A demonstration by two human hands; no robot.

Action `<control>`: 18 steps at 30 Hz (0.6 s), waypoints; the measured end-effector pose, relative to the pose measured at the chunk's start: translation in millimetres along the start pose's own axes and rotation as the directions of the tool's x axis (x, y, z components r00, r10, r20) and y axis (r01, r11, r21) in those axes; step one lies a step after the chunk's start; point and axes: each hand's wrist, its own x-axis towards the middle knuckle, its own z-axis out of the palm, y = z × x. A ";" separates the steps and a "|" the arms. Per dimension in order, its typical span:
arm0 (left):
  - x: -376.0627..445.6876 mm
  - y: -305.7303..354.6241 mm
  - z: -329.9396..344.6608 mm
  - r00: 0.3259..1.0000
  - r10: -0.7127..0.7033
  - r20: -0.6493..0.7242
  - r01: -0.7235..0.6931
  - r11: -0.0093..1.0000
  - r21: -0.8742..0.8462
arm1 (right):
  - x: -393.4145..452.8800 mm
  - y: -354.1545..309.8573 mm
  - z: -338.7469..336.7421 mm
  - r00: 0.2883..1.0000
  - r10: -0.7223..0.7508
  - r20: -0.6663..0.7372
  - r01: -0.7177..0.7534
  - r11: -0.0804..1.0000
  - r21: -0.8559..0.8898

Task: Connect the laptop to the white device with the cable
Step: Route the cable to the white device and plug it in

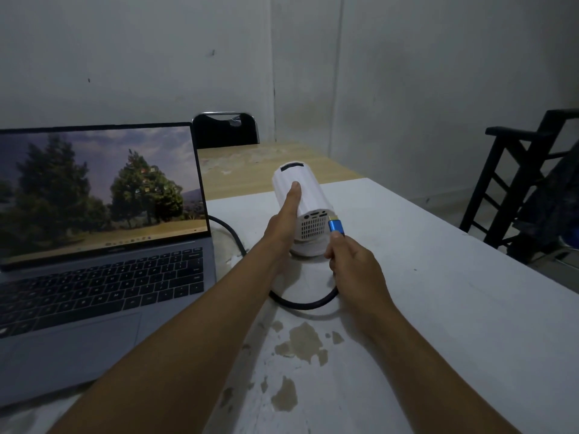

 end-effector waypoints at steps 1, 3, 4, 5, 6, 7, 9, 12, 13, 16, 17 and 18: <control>0.5 0.7 0.2 1.000 -0.010 0.001 0.011 1.000 -0.003 | -0.2 0.1 -0.1 1.000 -0.011 0.008 0.011 1.000 -0.023; 1.3 0.5 0.8 1.000 -0.016 0.011 0.016 1.000 -0.002 | 0.2 -0.6 -0.7 1.000 -0.025 0.018 0.025 0.999 -0.045; 2.0 0.1 0.8 1.000 -0.016 0.018 0.016 1.000 0.002 | 0.5 -0.9 -0.7 0.999 -0.029 0.018 0.030 0.998 -0.055; 2.7 -0.8 1.2 1.000 -0.013 0.024 0.013 1.000 0.006 | 0.5 -0.9 -0.7 0.999 -0.032 0.017 0.033 0.997 -0.066; 3.5 -1.8 1.5 1.000 -0.011 0.025 0.011 1.000 0.015 | 0.4 -0.8 -0.3 0.999 -0.034 0.015 0.035 0.997 -0.076; 2.2 -1.8 2.2 1.000 -0.009 0.026 0.008 1.000 0.024 | 0.3 -0.3 0.2 0.999 -0.037 0.014 0.038 0.996 -0.086; -0.3 -1.7 2.9 1.000 -0.006 0.027 0.005 0.999 0.045 | 0.9 0.5 1.7 0.999 -0.041 0.008 0.042 0.994 -0.103; -0.8 -2.6 3.5 0.999 0.007 0.032 -0.009 0.998 0.066 | 2.4 1.1 3.1 0.999 -0.038 -0.003 0.037 0.992 -0.122; -1.3 -2.9 3.8 0.999 0.013 0.030 -0.014 0.998 0.065 | 2.5 1.1 3.3 0.999 -0.037 -0.002 0.036 0.991 -0.129; -0.5 -5.2 3.5 1.000 0.011 0.019 -0.012 0.997 0.075 | 2.9 0.9 4.1 0.999 -0.045 -0.004 0.044 0.990 -0.138; 1.4 -7.1 3.2 1.000 0.011 0.011 -0.012 0.997 0.082 | 3.1 1.2 4.3 0.999 -0.046 -0.007 0.045 0.989 -0.140; 5.1 -10.0 2.9 1.000 0.012 0.005 -0.012 0.996 0.090 | 3.3 1.3 4.5 0.999 -0.047 -0.011 0.045 0.989 -0.142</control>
